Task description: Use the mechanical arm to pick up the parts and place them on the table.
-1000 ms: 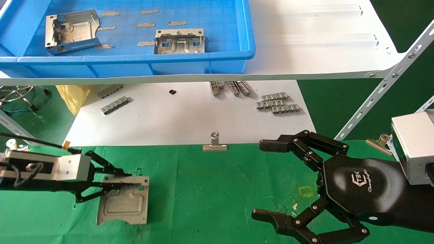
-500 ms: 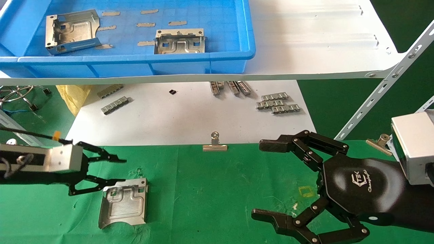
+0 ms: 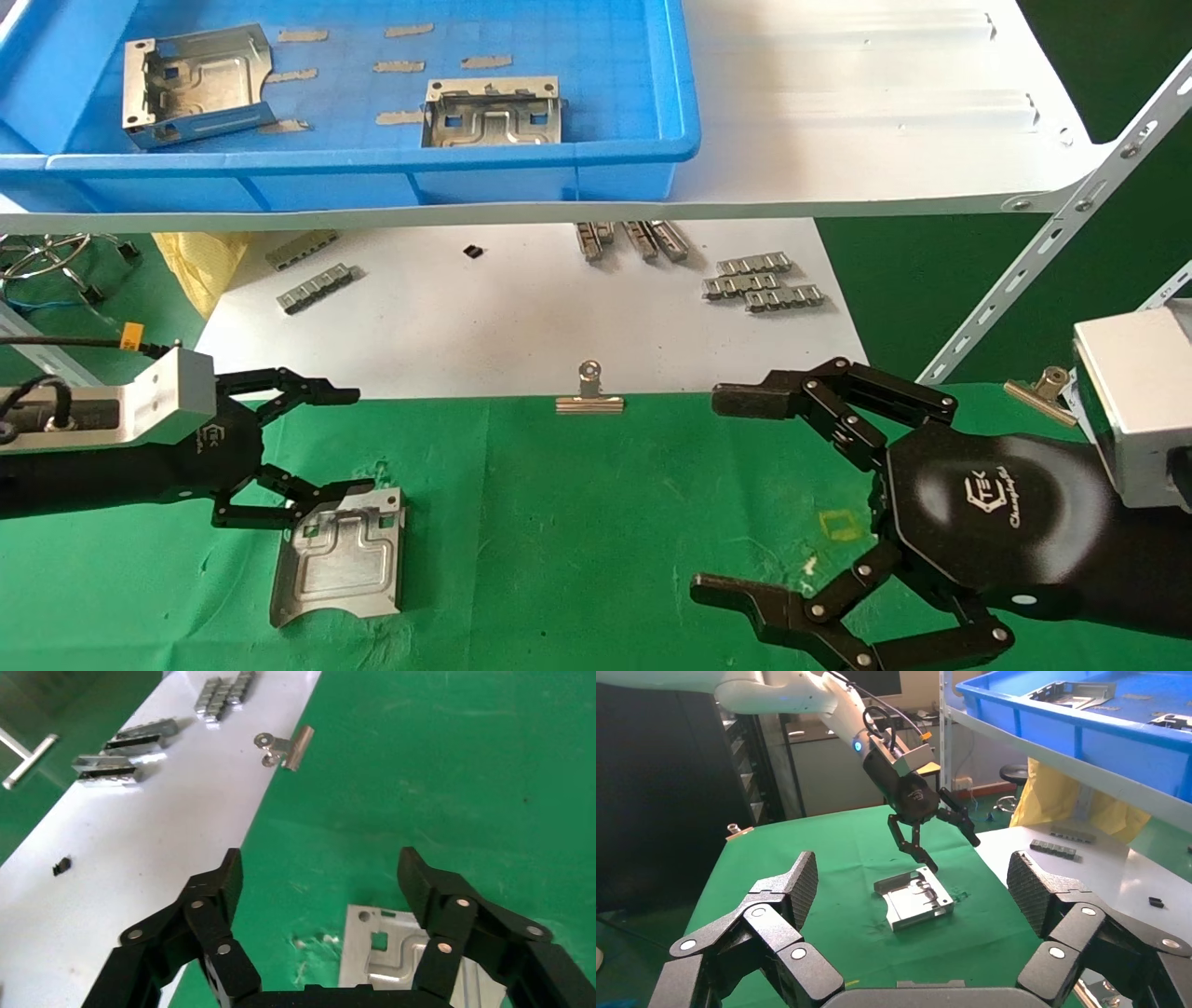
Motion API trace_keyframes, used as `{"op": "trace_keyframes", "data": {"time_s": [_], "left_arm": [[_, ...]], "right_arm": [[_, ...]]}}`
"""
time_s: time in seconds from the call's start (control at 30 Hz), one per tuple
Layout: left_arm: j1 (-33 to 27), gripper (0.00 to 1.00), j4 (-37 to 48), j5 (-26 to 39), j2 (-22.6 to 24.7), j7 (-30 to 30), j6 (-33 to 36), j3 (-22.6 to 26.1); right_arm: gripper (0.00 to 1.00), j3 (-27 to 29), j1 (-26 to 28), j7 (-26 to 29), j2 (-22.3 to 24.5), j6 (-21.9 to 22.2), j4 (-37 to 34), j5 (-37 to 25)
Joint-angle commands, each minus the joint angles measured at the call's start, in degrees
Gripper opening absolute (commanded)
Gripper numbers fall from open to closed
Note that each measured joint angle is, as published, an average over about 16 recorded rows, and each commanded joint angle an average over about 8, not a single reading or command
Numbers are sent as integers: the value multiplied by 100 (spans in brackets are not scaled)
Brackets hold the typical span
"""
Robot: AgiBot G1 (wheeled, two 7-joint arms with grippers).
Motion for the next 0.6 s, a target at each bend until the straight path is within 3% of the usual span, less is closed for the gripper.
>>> {"op": "trace_keyframes", "data": {"time_s": [0.03, 0.23, 0.6], "left_arm": [[5, 100, -3, -10, -1, 17, 4, -1], [37, 100, -149, 11, -27, -45, -21, -58], [634, 100, -1322, -286, -265, -831, -134, -643]], "right_arm": [[100, 0, 0, 0, 0, 0, 0, 0], [100, -1, 0, 0, 0, 0, 0, 0], [100, -1, 0, 0, 0, 0, -1, 0]]}}
